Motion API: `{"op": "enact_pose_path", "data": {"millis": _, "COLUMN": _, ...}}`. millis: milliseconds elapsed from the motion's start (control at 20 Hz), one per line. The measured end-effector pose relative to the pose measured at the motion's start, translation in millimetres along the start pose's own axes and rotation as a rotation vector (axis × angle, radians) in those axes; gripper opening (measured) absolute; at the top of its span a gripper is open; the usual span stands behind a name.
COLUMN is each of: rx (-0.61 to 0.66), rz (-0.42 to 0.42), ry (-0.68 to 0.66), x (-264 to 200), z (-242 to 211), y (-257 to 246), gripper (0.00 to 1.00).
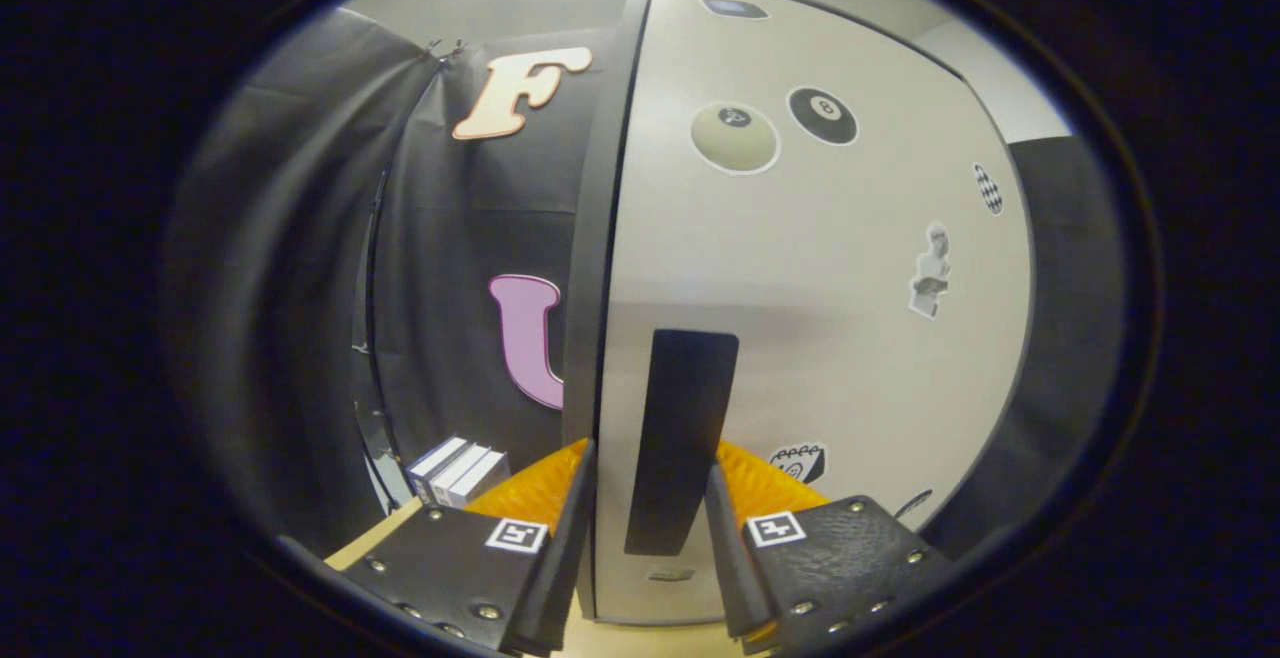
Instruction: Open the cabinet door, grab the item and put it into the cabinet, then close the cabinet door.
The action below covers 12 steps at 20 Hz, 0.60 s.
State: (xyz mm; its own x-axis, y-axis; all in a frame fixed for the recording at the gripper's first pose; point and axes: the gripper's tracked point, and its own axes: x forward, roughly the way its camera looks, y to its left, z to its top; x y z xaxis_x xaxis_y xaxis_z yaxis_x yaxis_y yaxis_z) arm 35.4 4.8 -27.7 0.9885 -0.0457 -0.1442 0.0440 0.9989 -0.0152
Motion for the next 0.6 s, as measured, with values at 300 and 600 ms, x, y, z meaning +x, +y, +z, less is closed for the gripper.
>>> {"op": "enact_pose_path", "data": {"millis": 300, "rx": 0.052, "rz": -0.065, "ry": 0.015, "x": 4.4, "z": -3.1, "y": -19.7, "gripper": 0.28}}
{"op": "enact_pose_path", "data": {"millis": 600, "rx": 0.025, "rz": -0.031, "ry": 0.022, "x": -9.4, "z": -3.2, "y": -17.4, "gripper": 0.18}}
